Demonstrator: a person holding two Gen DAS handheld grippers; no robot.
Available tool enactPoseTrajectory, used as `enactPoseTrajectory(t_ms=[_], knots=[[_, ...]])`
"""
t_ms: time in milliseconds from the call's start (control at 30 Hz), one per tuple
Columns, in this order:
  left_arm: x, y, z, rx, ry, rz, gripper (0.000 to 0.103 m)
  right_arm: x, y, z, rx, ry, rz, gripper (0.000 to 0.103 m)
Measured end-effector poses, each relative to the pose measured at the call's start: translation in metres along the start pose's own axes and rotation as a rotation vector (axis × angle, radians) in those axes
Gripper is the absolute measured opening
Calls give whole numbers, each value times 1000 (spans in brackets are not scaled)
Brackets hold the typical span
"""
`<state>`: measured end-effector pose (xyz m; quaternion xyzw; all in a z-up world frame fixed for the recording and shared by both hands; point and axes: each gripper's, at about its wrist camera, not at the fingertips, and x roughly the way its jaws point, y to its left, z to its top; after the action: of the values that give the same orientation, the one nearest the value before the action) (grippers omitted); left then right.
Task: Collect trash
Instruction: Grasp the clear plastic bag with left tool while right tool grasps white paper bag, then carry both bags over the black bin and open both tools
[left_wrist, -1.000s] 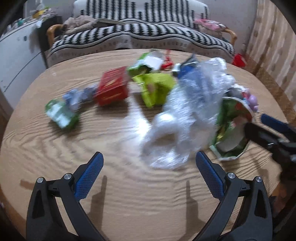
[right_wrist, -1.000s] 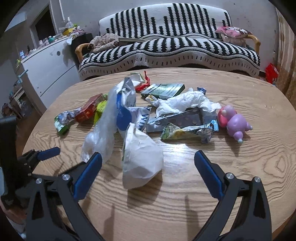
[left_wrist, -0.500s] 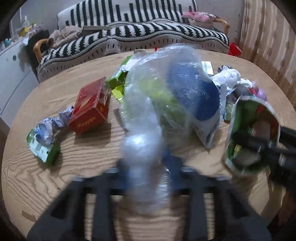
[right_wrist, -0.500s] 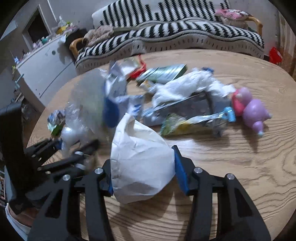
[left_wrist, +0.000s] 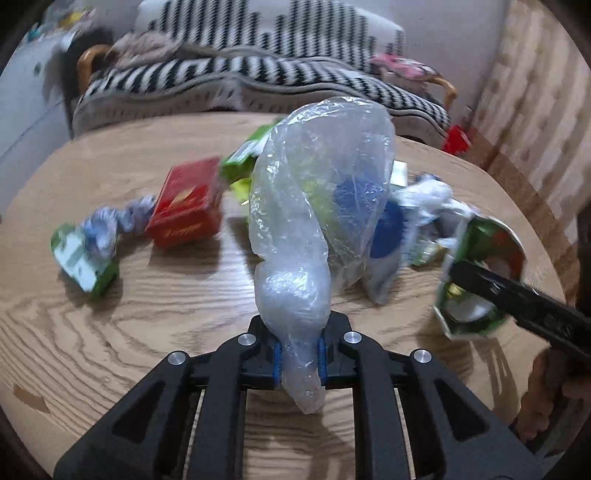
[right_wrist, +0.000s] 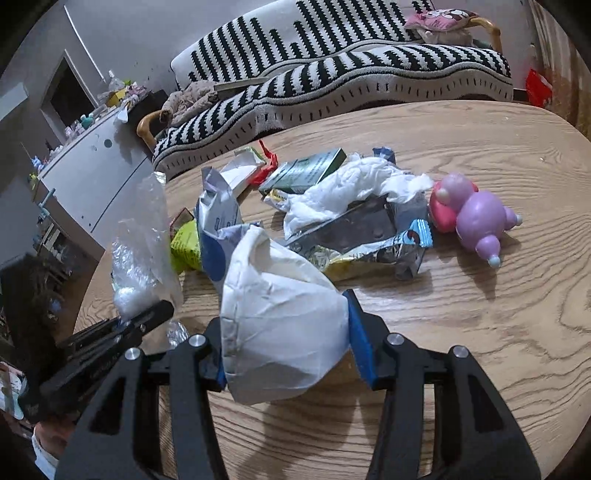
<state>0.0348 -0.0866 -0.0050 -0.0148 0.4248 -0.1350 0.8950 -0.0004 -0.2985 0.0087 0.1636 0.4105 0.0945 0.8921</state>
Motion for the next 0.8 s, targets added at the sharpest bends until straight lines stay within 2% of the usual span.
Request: enactPoseTrajectory(t_ms=[67,100,167,233,367,400,433,500,567,633,667,800], knots=[[-14,-16,-3,43,-35,45,13,-14,-7,1,37,-45,16,50],[-20,-27,-2,43,-42,44,13,-28,-16,3,71,-88,30,50],[-37,-62,-5,17,-34,-73,13,-56,-34,3,139,-165,39,50],[-49,-113,-14,72,-3,-151,13,-98,-63,-9,212,-253,32,50],[-66,-223,-40,249,62,-249,13,-194,-145,-63,331,-360,-104,50],[-65,-242,-48,269,88,-272,13,-215,-164,-79,353,-374,-162,50],[-63,-280,-66,302,150,-326,13,-241,-184,-102,357,-390,-257,50],[-55,-322,-92,349,237,-388,13,-269,-214,-140,374,-373,-358,50],[-36,-372,-137,410,352,-419,13,-277,-254,-185,452,-283,-400,50],[-14,-401,-172,451,462,-422,13,-269,-292,-229,545,-173,-437,50],[-5,-412,-189,464,510,-424,12,-267,-302,-243,576,-151,-427,50],[1,-436,-214,537,541,-385,12,-255,-330,-284,647,-96,-410,50]])
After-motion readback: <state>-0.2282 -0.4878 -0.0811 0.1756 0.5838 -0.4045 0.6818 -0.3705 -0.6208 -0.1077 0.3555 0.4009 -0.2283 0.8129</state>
